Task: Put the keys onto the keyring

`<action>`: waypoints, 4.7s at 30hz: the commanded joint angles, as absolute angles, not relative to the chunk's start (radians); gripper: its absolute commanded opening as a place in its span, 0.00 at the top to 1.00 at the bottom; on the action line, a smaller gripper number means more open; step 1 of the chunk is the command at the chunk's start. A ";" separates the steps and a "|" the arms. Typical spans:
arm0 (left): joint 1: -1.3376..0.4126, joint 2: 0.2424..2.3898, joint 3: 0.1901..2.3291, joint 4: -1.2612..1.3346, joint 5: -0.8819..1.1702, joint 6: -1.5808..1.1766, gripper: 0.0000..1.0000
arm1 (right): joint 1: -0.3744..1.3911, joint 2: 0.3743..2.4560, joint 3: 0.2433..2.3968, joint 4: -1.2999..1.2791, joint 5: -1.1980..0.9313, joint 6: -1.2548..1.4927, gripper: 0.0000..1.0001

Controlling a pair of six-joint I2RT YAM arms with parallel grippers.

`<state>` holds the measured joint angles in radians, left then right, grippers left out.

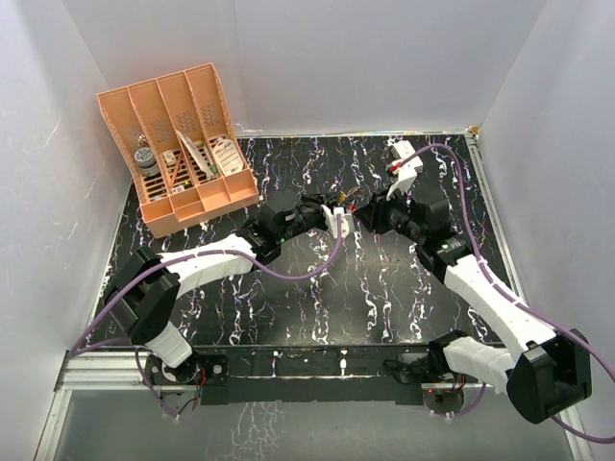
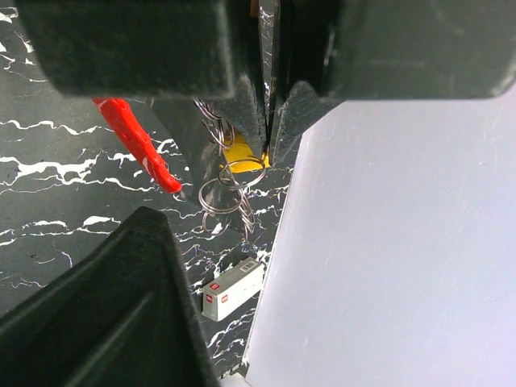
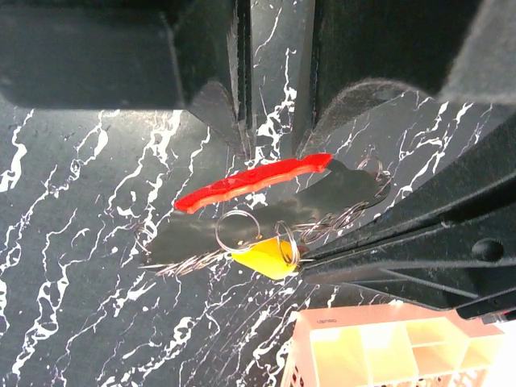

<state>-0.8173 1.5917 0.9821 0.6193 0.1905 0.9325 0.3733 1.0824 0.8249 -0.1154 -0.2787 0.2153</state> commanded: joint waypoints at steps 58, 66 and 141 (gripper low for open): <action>-0.816 1.518 1.020 0.689 0.193 0.877 1.00 | 0.377 1.174 0.723 0.390 -0.342 0.261 0.88; -0.816 1.516 1.019 0.688 0.196 0.874 1.00 | 0.377 1.187 0.730 0.404 -0.342 0.262 0.92; -0.815 1.513 0.969 0.727 0.223 0.928 1.00 | 0.384 1.127 0.923 0.054 -0.278 0.122 1.00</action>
